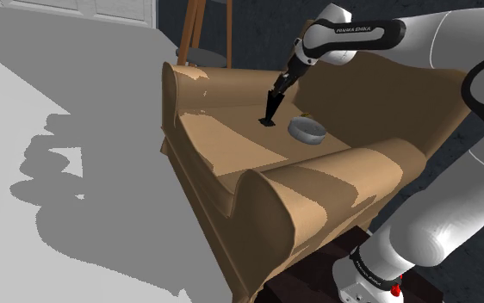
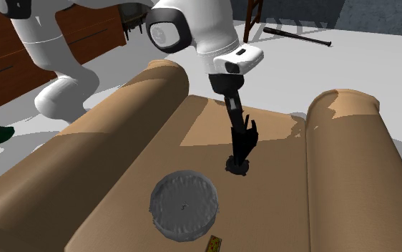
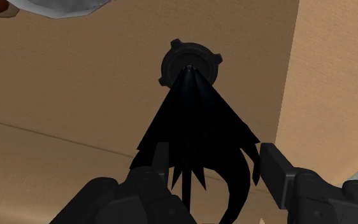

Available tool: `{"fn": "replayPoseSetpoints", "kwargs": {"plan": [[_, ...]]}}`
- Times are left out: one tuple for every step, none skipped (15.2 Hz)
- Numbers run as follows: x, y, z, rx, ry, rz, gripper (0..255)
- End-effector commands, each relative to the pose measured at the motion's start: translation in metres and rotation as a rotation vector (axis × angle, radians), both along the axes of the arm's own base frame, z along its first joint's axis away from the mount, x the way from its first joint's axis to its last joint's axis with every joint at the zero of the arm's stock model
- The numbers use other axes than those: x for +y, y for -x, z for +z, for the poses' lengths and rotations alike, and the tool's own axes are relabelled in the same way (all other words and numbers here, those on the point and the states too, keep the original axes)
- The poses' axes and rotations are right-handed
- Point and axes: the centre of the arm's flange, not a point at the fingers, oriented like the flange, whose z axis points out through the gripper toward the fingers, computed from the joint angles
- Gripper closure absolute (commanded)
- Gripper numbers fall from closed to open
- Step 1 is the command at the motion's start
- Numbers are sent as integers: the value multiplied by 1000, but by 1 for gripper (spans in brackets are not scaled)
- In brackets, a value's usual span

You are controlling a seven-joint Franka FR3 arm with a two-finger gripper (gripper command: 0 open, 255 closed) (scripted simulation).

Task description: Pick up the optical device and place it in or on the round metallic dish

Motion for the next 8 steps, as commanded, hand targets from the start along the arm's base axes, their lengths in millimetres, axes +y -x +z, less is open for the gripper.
{"fn": "replayPoseSetpoints", "kwargs": {"plan": [[0,0,10,0,0,0,255],[0,0,16,0,0,0,255],[0,0,21,0,0,0,255],[0,0,26,0,0,0,255],[0,0,32,0,0,0,255],[0,0,37,0,0,0,255],[0,0,42,0,0,0,255],[0,0,47,0,0,0,255]]}}
